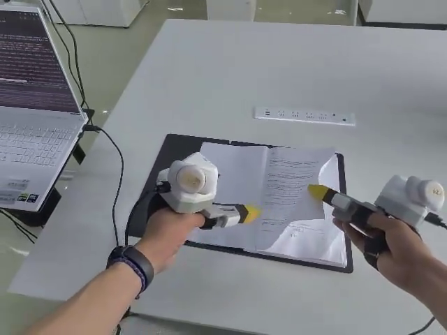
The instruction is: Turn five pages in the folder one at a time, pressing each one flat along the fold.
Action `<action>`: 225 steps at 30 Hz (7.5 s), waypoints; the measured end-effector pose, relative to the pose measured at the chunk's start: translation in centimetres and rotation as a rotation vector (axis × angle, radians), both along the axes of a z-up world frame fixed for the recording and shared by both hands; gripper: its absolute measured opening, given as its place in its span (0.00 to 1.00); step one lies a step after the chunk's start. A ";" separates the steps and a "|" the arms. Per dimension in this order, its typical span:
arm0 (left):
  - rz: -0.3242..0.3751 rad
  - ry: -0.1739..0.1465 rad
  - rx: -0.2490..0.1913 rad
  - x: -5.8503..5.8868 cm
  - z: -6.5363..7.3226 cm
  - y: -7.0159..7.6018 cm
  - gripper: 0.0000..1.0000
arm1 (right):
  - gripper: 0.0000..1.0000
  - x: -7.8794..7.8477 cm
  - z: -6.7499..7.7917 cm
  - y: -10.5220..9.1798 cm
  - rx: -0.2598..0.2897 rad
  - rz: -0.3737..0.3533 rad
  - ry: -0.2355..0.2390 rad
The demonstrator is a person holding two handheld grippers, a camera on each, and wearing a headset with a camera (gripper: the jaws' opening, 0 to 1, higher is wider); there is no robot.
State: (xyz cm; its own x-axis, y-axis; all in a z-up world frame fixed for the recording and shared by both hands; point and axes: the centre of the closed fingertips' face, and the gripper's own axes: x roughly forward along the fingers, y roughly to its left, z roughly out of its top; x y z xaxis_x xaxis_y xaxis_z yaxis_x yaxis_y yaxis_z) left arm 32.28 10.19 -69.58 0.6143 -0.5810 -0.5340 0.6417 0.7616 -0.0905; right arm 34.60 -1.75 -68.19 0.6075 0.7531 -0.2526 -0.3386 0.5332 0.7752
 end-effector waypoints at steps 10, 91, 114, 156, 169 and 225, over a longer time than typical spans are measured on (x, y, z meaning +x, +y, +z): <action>0.039 -0.008 0.024 -1.1 0.2 3.5 0.73 | 0.00 0.7 2.2 5.5 0.011 0.108 -0.038; 0.256 0.039 -0.013 -4.4 -1.7 13.1 0.75 | 0.10 0.2 -13.0 23.4 -0.127 0.283 0.223; 0.269 0.054 -0.023 -4.5 -2.4 13.7 0.70 | 0.44 -1.8 -10.2 24.0 -0.072 0.391 0.138; 0.145 0.077 -0.050 -1.4 -4.5 9.1 0.46 | 0.43 1.8 -0.8 8.0 -0.184 0.157 -0.148; 0.133 0.123 -0.013 -1.3 -8.2 7.9 0.21 | 0.43 0.8 -1.8 5.7 -0.217 0.147 -0.135; 0.206 0.116 0.062 -2.4 -12.1 9.8 0.00 | 0.19 7.0 -7.9 9.2 -0.142 0.116 0.022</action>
